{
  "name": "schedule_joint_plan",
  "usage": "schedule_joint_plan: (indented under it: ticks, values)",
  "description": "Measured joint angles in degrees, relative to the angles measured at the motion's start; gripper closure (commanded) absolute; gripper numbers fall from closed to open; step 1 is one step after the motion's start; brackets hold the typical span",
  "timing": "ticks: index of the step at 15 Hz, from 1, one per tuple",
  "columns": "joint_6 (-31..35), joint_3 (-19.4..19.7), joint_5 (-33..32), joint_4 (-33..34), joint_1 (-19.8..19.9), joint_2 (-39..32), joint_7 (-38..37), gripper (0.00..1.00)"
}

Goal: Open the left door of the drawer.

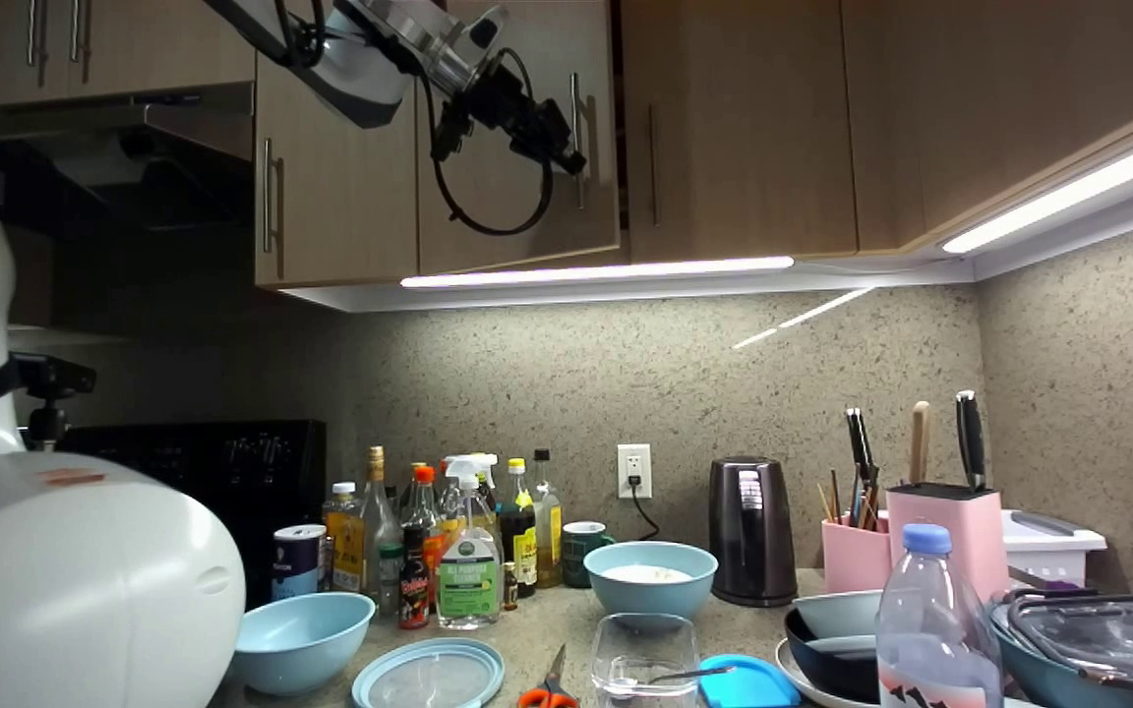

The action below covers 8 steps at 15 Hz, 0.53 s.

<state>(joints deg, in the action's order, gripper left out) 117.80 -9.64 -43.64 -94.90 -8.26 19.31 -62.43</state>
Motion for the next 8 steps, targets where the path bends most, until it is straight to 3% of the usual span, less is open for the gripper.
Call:
schedule_joint_plan:
  ticks: [8]
  values:
    - [2.0, -3.1, 0.2, -10.4, 3.1, 10.4, -4.3, 0.96]
